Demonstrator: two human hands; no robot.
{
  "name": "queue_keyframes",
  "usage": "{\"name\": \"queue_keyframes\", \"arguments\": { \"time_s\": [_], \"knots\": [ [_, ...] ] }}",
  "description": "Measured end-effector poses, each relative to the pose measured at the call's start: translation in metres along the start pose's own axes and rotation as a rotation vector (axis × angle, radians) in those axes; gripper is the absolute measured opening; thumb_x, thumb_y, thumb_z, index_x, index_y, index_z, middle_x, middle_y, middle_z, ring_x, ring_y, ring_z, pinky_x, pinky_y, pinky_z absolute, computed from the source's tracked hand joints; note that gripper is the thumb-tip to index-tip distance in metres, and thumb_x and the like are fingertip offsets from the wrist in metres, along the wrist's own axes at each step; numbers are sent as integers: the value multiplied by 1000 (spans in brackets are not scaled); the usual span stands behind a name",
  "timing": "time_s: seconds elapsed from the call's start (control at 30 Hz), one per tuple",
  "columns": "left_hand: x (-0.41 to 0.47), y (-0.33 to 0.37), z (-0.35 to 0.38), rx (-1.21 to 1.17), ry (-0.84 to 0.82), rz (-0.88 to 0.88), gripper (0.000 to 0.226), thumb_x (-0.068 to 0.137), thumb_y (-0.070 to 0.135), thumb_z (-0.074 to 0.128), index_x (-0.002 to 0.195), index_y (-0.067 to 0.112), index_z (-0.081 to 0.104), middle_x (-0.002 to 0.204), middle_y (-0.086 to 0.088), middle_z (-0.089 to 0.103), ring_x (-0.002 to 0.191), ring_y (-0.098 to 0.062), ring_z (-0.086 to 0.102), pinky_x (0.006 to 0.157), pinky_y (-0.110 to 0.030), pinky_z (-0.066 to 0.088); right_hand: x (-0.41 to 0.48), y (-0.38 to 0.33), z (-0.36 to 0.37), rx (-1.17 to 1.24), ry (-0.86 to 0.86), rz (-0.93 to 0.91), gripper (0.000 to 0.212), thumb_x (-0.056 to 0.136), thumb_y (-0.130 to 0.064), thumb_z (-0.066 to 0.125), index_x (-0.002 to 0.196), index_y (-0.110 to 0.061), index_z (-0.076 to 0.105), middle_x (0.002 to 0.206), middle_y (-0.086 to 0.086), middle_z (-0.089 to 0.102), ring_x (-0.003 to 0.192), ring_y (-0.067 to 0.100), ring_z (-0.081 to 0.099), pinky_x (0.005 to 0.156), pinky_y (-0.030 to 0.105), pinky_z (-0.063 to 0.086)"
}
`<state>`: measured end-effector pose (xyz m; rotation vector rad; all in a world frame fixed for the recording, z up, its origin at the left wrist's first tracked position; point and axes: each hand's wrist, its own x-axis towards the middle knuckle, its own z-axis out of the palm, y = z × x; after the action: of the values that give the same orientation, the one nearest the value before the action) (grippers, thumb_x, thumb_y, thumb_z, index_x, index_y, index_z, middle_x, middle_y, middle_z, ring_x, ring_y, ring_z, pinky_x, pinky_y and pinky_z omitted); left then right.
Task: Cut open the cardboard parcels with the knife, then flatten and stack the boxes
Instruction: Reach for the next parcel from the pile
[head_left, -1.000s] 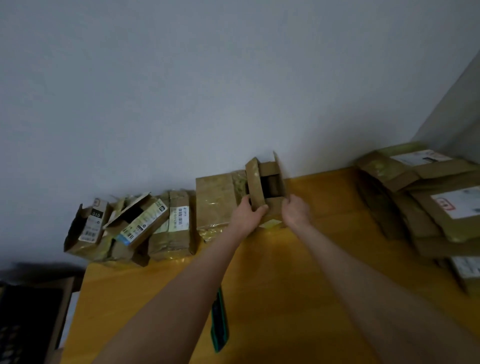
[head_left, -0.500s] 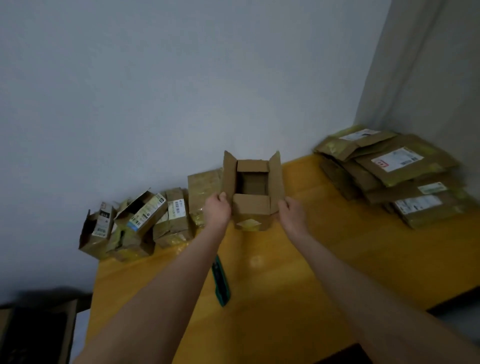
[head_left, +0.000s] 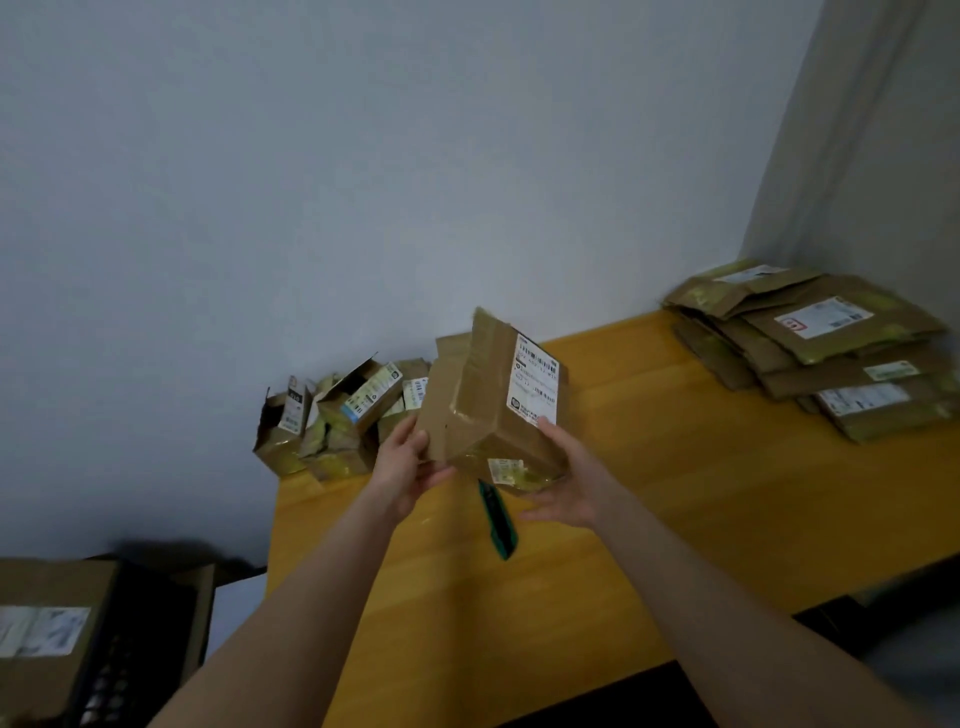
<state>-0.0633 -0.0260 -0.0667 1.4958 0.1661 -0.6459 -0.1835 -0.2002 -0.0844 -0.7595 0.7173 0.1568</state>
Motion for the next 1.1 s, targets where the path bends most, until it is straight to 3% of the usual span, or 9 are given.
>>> {"name": "queue_keyframes", "arguments": {
  "time_s": [0.17, 0.27, 0.33, 0.47, 0.57, 0.67, 0.8, 0.97, 1.1],
  "knots": [
    [9, -3, -72, 238, -11, -57, 35, 104, 20, 38, 138, 22, 50, 122, -6, 57, 105, -26, 59, 78, -41, 56, 22, 43, 39, -82, 110, 58, 57, 76, -31, 77, 126, -15, 53, 118, 12, 62, 104, 29, 62, 86, 40, 53],
    [19, -8, -110, 360, 214, 69, 36, 104, 28, 38, 131, 11, 54, 113, -5, 60, 99, -21, 52, 86, -38, 45, 38, 73, 69, -140, 214, 26, 54, 80, -27, 74, 128, -18, 53, 113, 9, 62, 97, 24, 61, 73, 31, 51],
    [23, -9, -129, 617, 318, 268, 31, 102, 22, 42, 125, 10, 60, 114, -5, 64, 91, -15, 53, 83, -31, 45, 51, 93, 84, -243, 276, -47, 69, 75, -29, 77, 137, -24, 47, 125, 6, 57, 106, 24, 58, 80, 35, 53],
    [30, -14, -139, 911, 71, 315, 31, 100, 23, 49, 127, 14, 61, 119, -2, 66, 79, -9, 58, 71, -27, 50, 71, 126, 106, -657, 369, -157, 106, 40, -63, 77, 138, -36, 45, 145, 2, 38, 127, 28, 45, 103, 45, 44],
    [35, -23, -135, 945, -146, 88, 62, 95, 46, 53, 142, 7, 42, 137, -10, 53, 112, -26, 59, 95, -36, 49, 62, 131, 126, -683, 337, -224, 83, 70, -65, 70, 138, -24, 47, 139, 2, 47, 119, 19, 48, 99, 34, 42],
    [33, -28, -137, 764, -220, -40, 88, 73, 68, 66, 136, 11, 44, 130, -4, 57, 108, -23, 60, 91, -36, 52, 65, 128, 126, -547, 406, -167, 64, 90, -54, 55, 137, -11, 48, 130, 7, 55, 106, 19, 54, 81, 26, 44],
    [36, -24, -146, 665, -350, -23, 63, 85, 31, 72, 137, 12, 45, 121, -5, 61, 102, -20, 61, 87, -31, 51, 68, 124, 126, -466, 439, -101, 52, 87, -44, 67, 122, -6, 58, 86, 4, 60, 65, 14, 53, 53, 24, 42],
    [47, -12, -133, 1270, -267, 250, 94, 85, 39, 70, 154, 11, 12, 152, -11, 33, 137, -27, 36, 110, -40, 35, 74, 124, 148, -494, 420, -7, 18, 93, -23, 59, 92, -6, 63, 72, 6, 67, 52, 11, 49, 50, 21, 41],
    [45, -12, -124, 1653, -171, 166, 135, 67, 63, 75, 151, 7, -15, 159, -11, 8, 146, -31, 14, 115, -55, 19, 83, 131, 154, -608, 407, -33, 22, 100, -20, 44, 88, -8, 59, 74, 5, 55, 57, 12, 43, 52, 23, 34]
  ]
}}
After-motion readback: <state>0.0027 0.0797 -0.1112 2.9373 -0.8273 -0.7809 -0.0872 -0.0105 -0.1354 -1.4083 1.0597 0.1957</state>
